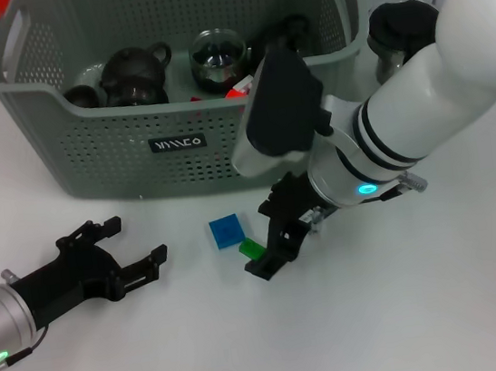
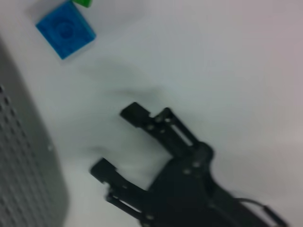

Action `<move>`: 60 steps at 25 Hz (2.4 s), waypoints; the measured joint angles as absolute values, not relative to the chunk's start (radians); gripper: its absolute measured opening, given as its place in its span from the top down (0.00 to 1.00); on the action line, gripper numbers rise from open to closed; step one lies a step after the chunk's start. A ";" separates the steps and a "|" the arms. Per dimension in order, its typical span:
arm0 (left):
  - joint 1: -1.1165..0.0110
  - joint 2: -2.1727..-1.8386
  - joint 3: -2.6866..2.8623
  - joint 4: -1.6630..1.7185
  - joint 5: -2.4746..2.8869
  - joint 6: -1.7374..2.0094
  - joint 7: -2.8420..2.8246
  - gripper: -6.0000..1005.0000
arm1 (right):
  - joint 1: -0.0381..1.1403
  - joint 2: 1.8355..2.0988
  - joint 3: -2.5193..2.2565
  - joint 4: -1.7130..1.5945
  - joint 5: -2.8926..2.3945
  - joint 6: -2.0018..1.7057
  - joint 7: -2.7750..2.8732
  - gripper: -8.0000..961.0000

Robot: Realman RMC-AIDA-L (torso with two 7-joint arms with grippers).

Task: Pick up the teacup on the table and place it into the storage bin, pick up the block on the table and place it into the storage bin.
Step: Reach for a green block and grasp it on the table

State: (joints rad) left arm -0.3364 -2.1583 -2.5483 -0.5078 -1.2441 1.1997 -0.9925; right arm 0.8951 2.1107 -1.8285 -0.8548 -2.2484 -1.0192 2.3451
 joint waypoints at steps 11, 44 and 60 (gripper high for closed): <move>-0.338 -2.161 -2.545 -0.508 -1.244 1.194 -0.993 0.11 | 0.909 2.111 -1.854 -0.838 -2.200 -1.002 2.460 0.05; -0.335 -2.163 -2.545 -0.506 -1.243 1.197 -0.992 0.11 | 0.924 2.112 -1.910 -0.757 -2.203 -0.920 2.466 0.45; -0.334 -2.163 -2.545 -0.506 -1.243 1.198 -0.992 0.11 | 0.928 2.112 -1.921 -0.761 -2.205 -0.929 2.463 0.55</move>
State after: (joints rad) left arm -0.3343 -2.1630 -2.5449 -0.5061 -1.2425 1.1976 -0.9924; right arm 0.9281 2.1122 -1.9208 -0.7615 -2.2049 -0.9287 2.4630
